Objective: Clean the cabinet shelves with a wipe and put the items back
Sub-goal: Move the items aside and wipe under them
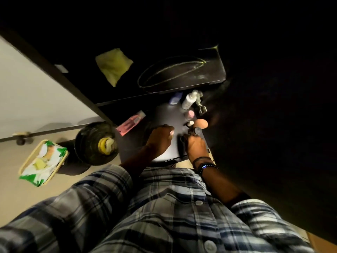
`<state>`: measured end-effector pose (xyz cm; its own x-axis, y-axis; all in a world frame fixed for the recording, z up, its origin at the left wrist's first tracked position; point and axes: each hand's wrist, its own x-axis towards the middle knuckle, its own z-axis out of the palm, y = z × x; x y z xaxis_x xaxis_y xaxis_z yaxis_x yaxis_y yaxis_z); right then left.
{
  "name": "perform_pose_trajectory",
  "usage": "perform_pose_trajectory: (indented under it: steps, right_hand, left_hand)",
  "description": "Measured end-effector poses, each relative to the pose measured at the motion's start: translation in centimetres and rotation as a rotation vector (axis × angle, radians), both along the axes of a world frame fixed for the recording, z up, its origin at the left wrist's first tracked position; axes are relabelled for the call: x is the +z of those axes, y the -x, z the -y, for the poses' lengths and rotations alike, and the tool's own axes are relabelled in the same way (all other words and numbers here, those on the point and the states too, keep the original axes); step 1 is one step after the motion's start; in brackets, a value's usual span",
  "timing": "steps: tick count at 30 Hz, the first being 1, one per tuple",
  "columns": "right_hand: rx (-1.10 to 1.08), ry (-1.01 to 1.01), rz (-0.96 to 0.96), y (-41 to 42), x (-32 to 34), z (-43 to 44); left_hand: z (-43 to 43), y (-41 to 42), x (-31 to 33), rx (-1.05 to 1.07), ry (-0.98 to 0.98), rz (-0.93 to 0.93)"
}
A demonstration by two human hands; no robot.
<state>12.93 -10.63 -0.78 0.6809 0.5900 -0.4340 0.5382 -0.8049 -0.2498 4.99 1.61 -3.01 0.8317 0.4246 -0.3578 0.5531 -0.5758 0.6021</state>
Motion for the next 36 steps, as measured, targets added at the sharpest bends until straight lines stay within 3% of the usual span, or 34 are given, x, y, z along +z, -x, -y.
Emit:
perform_pose_trajectory:
  steps: [6, 16, 22, 26, 31, 36]
  right_hand:
    - [0.018, -0.013, 0.028, -2.8, -0.4, 2.8]
    - [0.028, -0.087, 0.015, -3.6, -1.7, 4.4]
    - [0.034, -0.147, 0.049, -3.0, -1.9, 4.6]
    - [0.072, -0.175, 0.075, -2.6, -1.9, 4.6]
    - [0.085, -0.211, 0.099, -2.3, -2.1, 5.9]
    - [0.072, -0.202, 0.096, -2.6, -2.1, 6.1]
  left_hand:
    - [2.6, -4.5, -0.7, -0.073, -0.011, 0.114]
    - [4.2, -5.9, -2.9, -0.088, -0.013, 0.09]
    - [2.8, -4.4, -3.3, 0.013, -0.026, 0.022]
    - [-1.6, -2.0, -4.3, 0.236, -0.115, 0.036]
    - [-7.0, 0.6, -5.6, 0.42, -0.113, -0.268]
    - [-8.8, 0.8, -6.1, 0.34, -0.094, -0.322]
